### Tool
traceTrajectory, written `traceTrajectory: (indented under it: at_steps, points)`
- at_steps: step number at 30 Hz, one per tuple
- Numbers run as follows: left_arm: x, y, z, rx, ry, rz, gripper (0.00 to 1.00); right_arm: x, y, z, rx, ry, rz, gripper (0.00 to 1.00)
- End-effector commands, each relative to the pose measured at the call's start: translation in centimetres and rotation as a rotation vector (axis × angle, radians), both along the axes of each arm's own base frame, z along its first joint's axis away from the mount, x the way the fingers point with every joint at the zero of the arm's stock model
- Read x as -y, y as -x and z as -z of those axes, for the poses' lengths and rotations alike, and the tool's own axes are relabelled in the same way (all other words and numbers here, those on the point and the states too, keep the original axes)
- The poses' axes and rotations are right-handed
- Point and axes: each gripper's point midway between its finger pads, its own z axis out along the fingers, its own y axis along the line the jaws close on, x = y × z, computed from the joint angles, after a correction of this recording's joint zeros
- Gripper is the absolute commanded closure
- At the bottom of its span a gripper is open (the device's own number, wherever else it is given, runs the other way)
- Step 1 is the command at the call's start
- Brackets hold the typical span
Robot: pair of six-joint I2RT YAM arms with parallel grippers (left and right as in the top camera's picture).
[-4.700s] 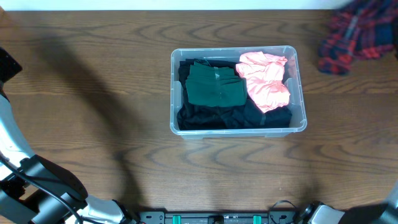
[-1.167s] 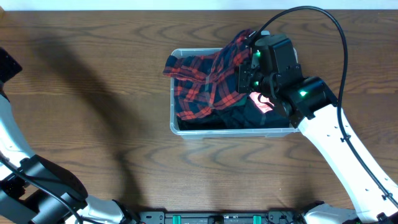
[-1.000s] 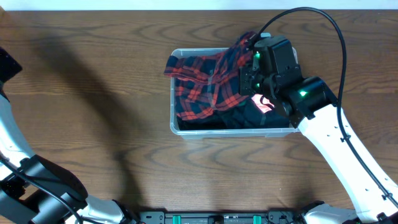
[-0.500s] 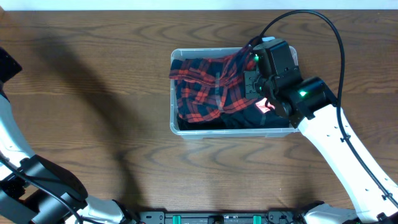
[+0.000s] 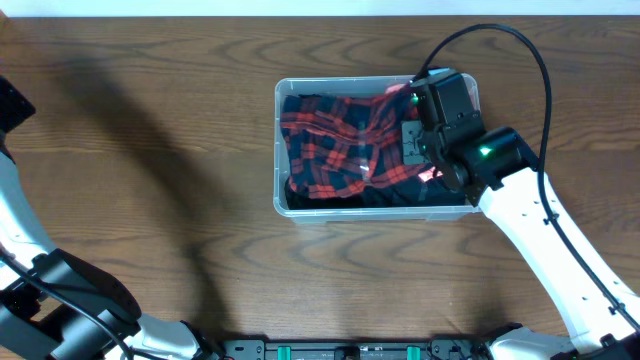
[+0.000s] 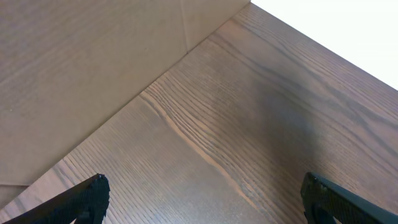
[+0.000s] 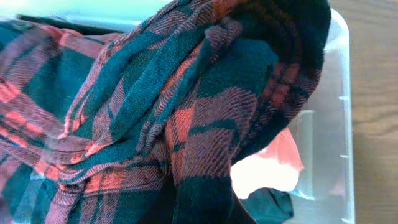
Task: Pack container
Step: 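Lower the plaid shirt into the bin and release it, then press the plaid shirt flat into the bin with the right gripper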
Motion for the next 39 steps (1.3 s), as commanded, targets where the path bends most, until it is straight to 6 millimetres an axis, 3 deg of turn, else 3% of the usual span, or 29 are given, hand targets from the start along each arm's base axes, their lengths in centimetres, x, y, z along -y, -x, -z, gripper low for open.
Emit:
traceTrajectory:
  at_steps: [1, 8, 16, 25, 26, 28, 31, 35, 39]
  points:
    - [-0.2, 0.1, -0.4, 0.011, -0.001, -0.015, 0.02, 1.5, -0.1, 0.5, 0.005, 0.048, 0.027, 0.99]
    - [-0.2, 0.1, -0.4, 0.011, -0.001, -0.015, 0.02, 2.4, -0.3, 1.7, -0.001, 0.069, 0.037, 0.99]
    - [-0.2, 0.1, -0.4, 0.011, -0.001, -0.015, 0.02, 4.7, -0.8, 1.7, 0.003, 0.087, 0.093, 0.99]
    - [-0.2, 0.1, -0.4, 0.011, -0.001, -0.015, 0.02, 4.0, -0.6, 2.0, -0.015, 0.055, 0.066, 0.98]
    - [-0.2, 0.1, -0.4, 0.011, -0.001, -0.014, 0.02, 3.9, -0.6, 2.0, -0.018, 0.049, 0.062, 0.89]
    - [-0.2, 0.1, -0.4, 0.011, -0.001, -0.014, 0.02, 3.9, -0.5, 2.1, -0.022, 0.049, 0.061, 0.54]
    - [-0.2, 0.1, -0.4, 0.011, -0.001, -0.014, 0.02, 3.9, -0.5, 2.2, -0.024, 0.049, 0.061, 0.25]
    - [-0.2, 0.1, -0.4, 0.011, -0.001, -0.014, 0.02, 3.9, -0.3, 2.5, -0.031, 0.052, 0.061, 0.05]
    - [-0.2, 0.1, -0.4, 0.011, -0.001, -0.015, 0.02, 3.9, -0.2, 2.7, -0.035, 0.073, 0.033, 0.01]
